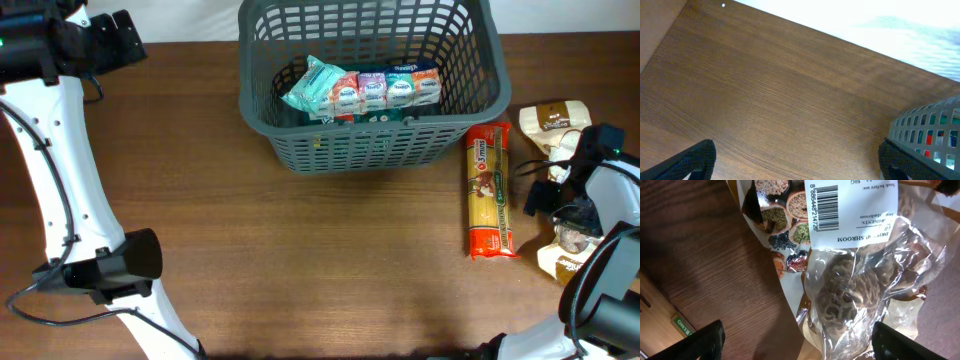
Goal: Pack container
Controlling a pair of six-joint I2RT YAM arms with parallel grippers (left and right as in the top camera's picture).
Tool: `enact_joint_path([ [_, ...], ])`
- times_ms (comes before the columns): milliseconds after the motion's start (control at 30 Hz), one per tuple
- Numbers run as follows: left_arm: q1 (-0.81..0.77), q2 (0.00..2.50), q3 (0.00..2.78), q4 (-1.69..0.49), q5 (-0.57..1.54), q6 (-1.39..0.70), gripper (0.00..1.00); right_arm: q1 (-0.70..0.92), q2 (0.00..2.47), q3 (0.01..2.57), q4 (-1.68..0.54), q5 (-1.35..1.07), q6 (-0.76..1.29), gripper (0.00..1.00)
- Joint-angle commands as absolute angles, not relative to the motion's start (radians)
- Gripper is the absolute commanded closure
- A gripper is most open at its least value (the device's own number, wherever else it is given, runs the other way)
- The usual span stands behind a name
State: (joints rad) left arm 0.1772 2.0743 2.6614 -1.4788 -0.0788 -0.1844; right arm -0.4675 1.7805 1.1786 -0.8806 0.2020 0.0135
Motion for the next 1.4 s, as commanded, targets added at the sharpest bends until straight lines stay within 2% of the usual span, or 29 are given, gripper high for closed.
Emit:
enact_joint_path([
  [0, 0.181, 2.079, 2.665, -1.482, -0.075, -0.197, 0.01, -0.467, 1.776, 1.165, -0.874, 0.229, 0.008, 0.09],
  [600, 0.181, 2.079, 2.665, -1.482, -0.075, -0.197, 0.01, -0.531, 1.792, 1.104, -0.818, 0.265, 0.035, 0.09],
  [900, 0.181, 2.079, 2.665, -1.482, -0.075, -0.197, 0.01, -0.532, 1.871, 1.103, -0.798, 0.258, 0.061, 0.13],
  [967, 0.181, 2.079, 2.665, -1.482, -0.075, -0.197, 0.01, -0.532, 1.888, 1.103, -0.788, 0.255, 0.061, 0.20],
  [1100, 0.181, 2.079, 2.665, -1.482, -0.075, -0.197, 0.01, -0.532, 1.899, 1.105, -0.780, 0.199, 0.061, 0.49],
  [1167, 0.181, 2.079, 2.665, -1.482, -0.075, -0.197, 0.01, -0.532, 1.896, 1.119, -0.783, 0.153, 0.061, 0.57],
  [1300, 0.181, 2.079, 2.665, -1.482, -0.075, -0.197, 0.01, -0.532, 1.861, 1.184, -0.824, 0.066, 0.061, 0.67],
  [1367, 0.181, 2.079, 2.665, -1.482, -0.075, -0.197, 0.01, -0.532, 1.826, 1.227, -0.850, 0.037, 0.067, 0.69],
])
